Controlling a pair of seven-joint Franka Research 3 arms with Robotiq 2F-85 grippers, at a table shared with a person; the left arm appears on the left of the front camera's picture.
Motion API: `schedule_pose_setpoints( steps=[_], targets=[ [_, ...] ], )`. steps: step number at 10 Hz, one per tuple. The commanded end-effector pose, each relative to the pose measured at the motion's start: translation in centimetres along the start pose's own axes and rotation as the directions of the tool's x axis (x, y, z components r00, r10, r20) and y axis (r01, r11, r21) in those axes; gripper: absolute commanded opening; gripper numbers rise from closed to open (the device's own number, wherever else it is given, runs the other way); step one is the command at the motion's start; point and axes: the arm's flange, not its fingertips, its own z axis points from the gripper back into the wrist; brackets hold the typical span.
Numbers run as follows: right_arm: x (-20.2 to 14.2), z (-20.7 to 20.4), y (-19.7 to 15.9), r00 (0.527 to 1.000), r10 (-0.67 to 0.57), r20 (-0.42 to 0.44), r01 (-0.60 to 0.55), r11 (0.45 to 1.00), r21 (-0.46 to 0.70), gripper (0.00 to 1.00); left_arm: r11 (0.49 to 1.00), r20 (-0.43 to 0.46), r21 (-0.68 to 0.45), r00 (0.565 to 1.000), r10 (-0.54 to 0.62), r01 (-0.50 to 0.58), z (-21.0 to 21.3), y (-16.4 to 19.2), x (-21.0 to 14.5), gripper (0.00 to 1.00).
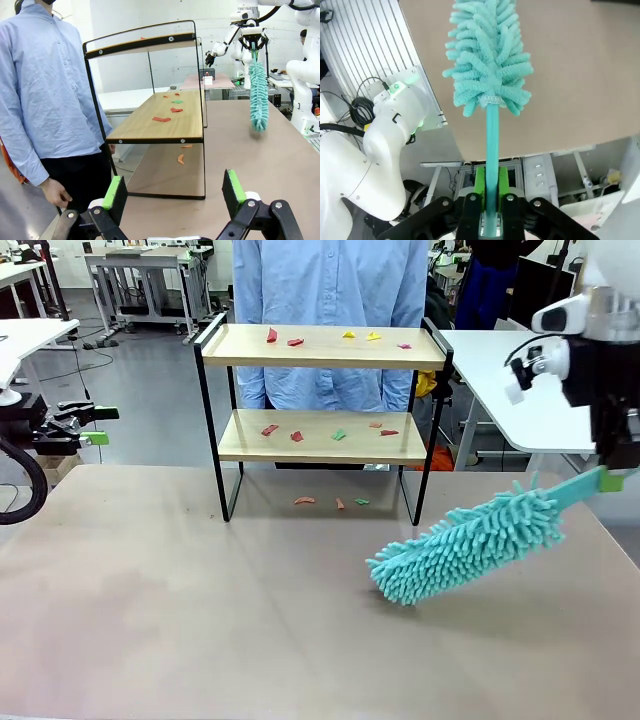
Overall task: Clean the shelf.
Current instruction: Clean the specific section of the Shelf indicated by the human with the Duster.
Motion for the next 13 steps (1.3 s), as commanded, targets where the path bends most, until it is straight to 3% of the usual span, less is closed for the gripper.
schedule_pose_setpoints(
  steps=[1,4,5,13],
  targets=[
    [1.6,-0.7,-0.7,0.995,0.078,0.06,-0.08,0.996,0.029,0.13,1.0,0.004,0.001,1.0,-0.012,0.012,-0.1,-0.2,0.2,1.0],
    [2.8,-1.0,-1.2,0.991,0.059,0.119,-0.066,0.996,0.054,0.13,1.0,0.004,0.001,1.0,-0.012,0.012,-0.1,-0.2,0.2,1.0],
    [2.9,-1.3,-0.5,0.996,0.067,0.054,-0.069,0.997,0.045,0.13,1.0,0.004,0.001,1.0,-0.012,0.012,-0.1,-0.2,0.2,1.0],
    [2.9,-1.3,-0.5,0.996,0.067,0.054,-0.069,0.997,0.045,0.13,1.0,0.004,0.001,1.0,-0.012,0.012,-0.1,-0.2,0.2,1.0]
  ],
)
